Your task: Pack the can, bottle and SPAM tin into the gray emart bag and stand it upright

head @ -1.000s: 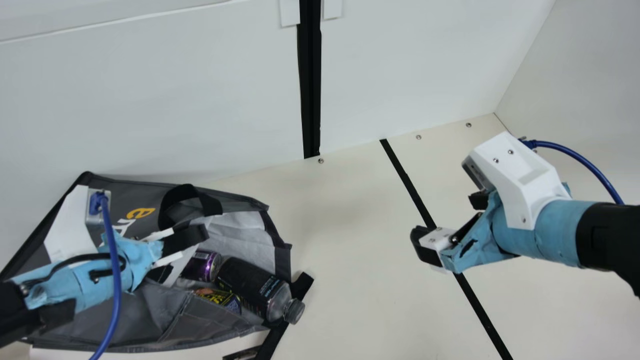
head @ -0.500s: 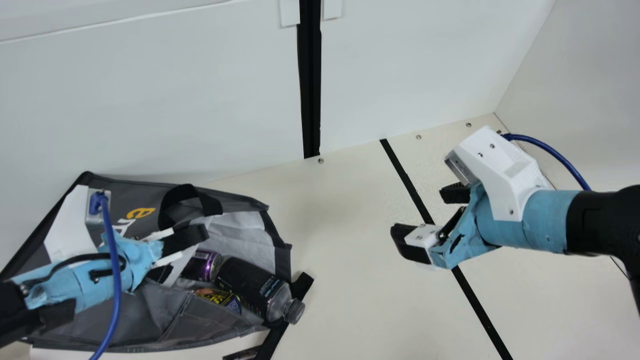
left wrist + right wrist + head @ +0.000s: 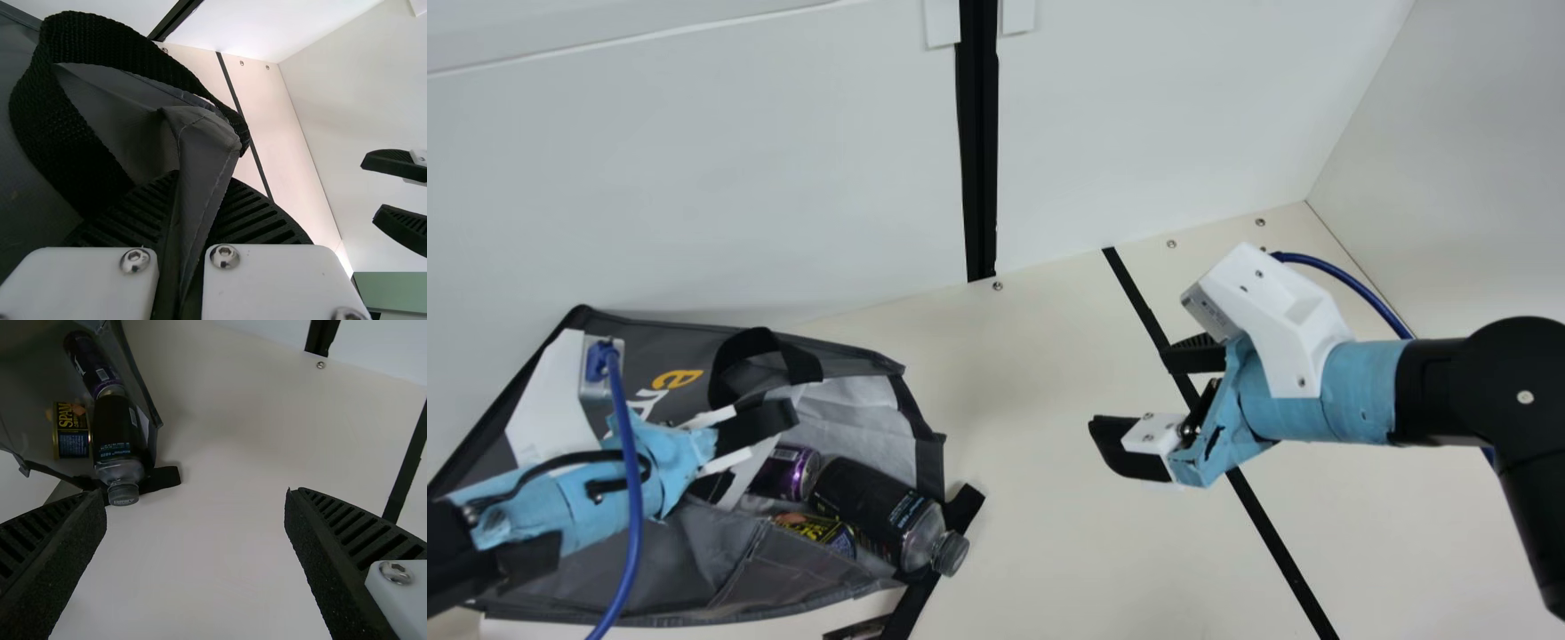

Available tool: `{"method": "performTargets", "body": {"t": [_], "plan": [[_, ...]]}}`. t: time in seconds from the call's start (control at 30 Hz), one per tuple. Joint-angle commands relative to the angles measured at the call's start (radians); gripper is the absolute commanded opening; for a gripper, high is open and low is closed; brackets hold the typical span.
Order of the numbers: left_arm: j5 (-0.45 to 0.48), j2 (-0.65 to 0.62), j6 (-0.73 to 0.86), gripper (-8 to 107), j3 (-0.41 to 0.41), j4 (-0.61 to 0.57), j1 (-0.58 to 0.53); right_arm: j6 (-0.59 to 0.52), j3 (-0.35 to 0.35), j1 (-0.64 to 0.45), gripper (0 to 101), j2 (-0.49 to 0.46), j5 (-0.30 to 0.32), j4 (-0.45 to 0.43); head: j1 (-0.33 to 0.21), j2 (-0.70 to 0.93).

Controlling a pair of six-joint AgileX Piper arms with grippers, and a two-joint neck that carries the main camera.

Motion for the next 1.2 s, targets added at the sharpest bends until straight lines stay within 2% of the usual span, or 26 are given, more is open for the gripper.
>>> {"method": "performTargets", "body": {"t": [0.0,0.6,1.17], "plan": [[0.0,0.0,0.0,-8,0.0,0.0,0.0,-0.019,0.007,0.001,95,0.006,0.003,0.014,-0.021,-0.002],[0.0,0.0,0.0,-8,0.0,0.0,0.0,-0.164,0.088,0.061,95,0.1,-0.042,0.11,-0.021,-0.002],[0.0,0.0,0.0,-8,0.0,0.0,0.0,-0.32,0.104,0.109,95,0.25,-0.072,0.196,-0.021,-0.002]]}}
